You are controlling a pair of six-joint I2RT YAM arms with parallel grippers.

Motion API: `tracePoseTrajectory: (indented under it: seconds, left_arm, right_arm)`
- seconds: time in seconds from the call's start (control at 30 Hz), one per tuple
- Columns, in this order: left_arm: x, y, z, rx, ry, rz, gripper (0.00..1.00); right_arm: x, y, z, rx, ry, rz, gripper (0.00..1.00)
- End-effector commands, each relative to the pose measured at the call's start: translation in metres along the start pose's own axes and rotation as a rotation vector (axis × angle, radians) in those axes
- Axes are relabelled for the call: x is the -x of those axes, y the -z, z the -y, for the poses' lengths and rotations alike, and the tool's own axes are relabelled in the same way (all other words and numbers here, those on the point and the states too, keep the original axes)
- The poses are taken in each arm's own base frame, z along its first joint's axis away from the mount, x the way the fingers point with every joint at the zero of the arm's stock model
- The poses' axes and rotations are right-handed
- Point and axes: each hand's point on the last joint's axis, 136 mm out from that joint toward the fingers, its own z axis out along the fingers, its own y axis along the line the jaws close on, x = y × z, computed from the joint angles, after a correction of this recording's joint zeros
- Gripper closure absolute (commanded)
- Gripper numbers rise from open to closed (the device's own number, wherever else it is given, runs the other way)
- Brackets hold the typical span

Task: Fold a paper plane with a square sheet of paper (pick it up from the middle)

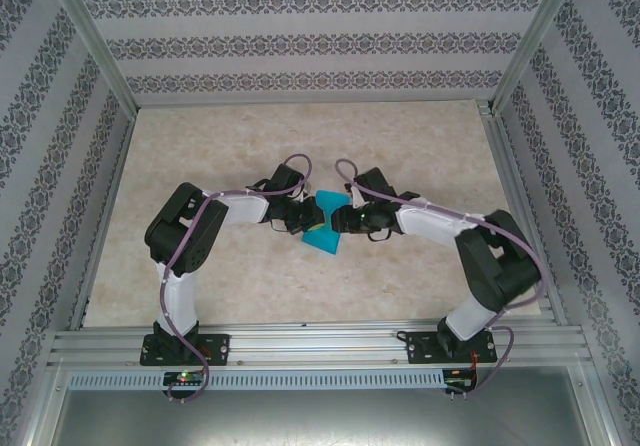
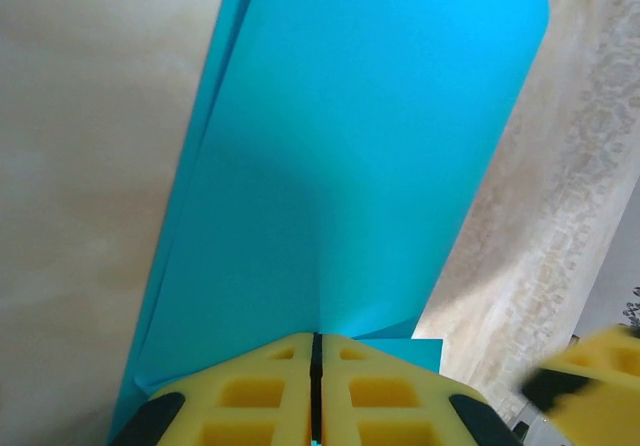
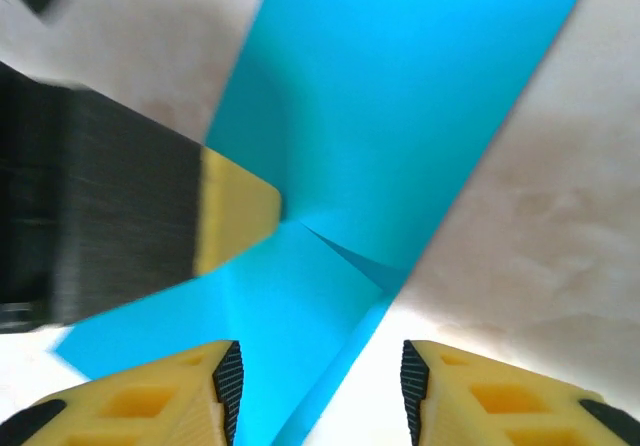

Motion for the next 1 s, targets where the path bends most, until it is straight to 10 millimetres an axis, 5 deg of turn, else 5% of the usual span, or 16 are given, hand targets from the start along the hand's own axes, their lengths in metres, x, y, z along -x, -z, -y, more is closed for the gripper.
tracePoseTrajectory:
  seconds: [0.0, 0.27, 0.5, 0.97]
  left_arm:
    - [-0.011, -0.004, -0.031, 0.093, 0.03, -0.025, 0.89]
    - [-0.01, -0.004, -0.028, 0.085, 0.022, -0.031, 0.89]
    - [-0.009, -0.004, -0.026, 0.084, 0.016, -0.03, 0.88]
    - [-0.01, -0.005, -0.027, 0.082, 0.016, -0.037, 0.88]
  right_arm:
    - [0.01, 0.023, -0.009, 0.027, -0.046, 0.057, 0.5]
    - [-0.013, 0.001, -0.063, 0.281, -0.148, -0.055, 0.8]
    - [-0.032, -0.028, -0.052, 0.214, -0.22, -0.139, 0.89]
    - [-0.046, -0.045, -0.035, 0.107, -0.22, -0.208, 0.88]
